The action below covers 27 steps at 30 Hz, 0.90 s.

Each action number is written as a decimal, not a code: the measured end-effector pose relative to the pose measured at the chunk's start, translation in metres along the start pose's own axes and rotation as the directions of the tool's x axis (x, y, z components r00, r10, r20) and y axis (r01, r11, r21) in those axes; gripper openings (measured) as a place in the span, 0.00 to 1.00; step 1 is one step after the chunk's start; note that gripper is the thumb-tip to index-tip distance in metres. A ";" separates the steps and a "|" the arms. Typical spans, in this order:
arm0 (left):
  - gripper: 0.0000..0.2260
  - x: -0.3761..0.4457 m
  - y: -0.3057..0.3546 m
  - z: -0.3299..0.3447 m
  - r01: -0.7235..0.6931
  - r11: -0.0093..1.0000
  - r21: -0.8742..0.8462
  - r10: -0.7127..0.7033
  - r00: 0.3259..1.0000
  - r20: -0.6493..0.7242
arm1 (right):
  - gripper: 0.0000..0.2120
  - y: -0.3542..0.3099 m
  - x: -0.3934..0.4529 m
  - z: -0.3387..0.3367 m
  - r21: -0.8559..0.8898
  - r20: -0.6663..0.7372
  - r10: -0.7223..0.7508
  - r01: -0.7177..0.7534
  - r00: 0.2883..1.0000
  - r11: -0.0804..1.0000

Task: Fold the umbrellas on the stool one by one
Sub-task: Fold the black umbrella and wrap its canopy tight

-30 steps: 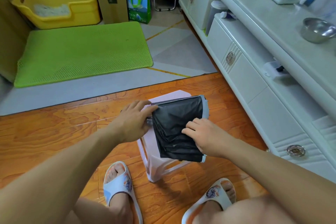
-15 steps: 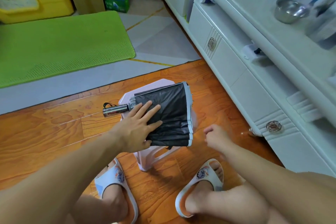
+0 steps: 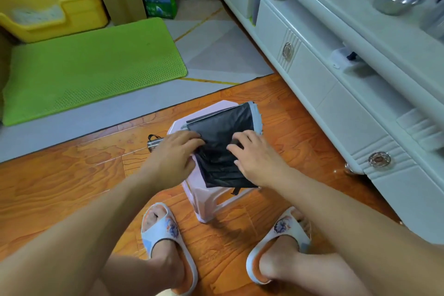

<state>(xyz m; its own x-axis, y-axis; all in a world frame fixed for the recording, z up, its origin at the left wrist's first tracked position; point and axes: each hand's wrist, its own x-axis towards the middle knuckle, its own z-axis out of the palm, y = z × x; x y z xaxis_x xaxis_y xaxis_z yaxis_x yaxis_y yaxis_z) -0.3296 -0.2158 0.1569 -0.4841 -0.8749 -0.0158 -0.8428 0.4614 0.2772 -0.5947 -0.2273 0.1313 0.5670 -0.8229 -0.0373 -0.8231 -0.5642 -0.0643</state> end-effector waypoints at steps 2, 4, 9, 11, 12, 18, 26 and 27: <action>0.23 0.001 -0.031 -0.004 0.237 0.971 -0.014 -0.237 0.970 -0.057 | 0.20 0.007 -0.005 0.005 -0.027 0.037 -0.055 0.056 0.998 0.998; 0.26 0.001 -0.057 -0.006 0.385 0.921 0.058 -0.390 0.914 0.115 | 0.20 0.011 -0.009 0.005 -0.016 0.039 -0.092 0.093 0.995 0.996; 0.20 0.002 -0.061 -0.004 0.314 0.911 0.266 -0.383 0.882 0.274 | 0.27 0.016 -0.007 -0.007 0.014 0.199 -0.107 0.106 0.974 0.994; 0.13 0.001 -0.051 -0.003 0.324 0.899 0.294 -0.393 0.893 0.217 | 0.31 0.020 -0.006 -0.015 0.032 0.259 -0.108 0.103 0.960 0.994; 0.11 0.001 -0.045 -0.003 0.346 0.894 0.283 -0.406 0.895 0.187 | 0.33 0.022 -0.006 -0.019 0.046 0.278 -0.106 0.097 0.955 0.994; 0.10 -0.004 -0.028 -0.021 0.525 0.834 -0.171 -0.387 0.776 0.497 | 0.40 0.038 -0.013 -0.047 0.122 0.306 -0.059 0.022 0.950 0.992; 0.16 -0.033 -0.012 -0.002 0.446 0.889 -0.105 -0.412 0.879 0.242 | 0.29 0.049 -0.019 -0.090 0.320 0.168 0.155 -0.203 0.973 0.925; 0.18 -0.036 -0.014 0.005 0.421 0.905 -0.058 -0.404 0.894 0.196 | 0.27 0.052 -0.021 -0.091 0.329 0.171 0.194 -0.242 0.966 0.913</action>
<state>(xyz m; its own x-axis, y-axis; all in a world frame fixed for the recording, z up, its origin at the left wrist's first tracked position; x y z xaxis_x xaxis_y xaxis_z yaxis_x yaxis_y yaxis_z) -0.3020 -0.1900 0.1489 -0.1387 -0.9392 -0.3142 -0.9531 0.0404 0.3000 -0.6526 -0.2456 0.2200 0.3931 -0.8931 -0.2189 -0.8781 -0.2939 -0.3775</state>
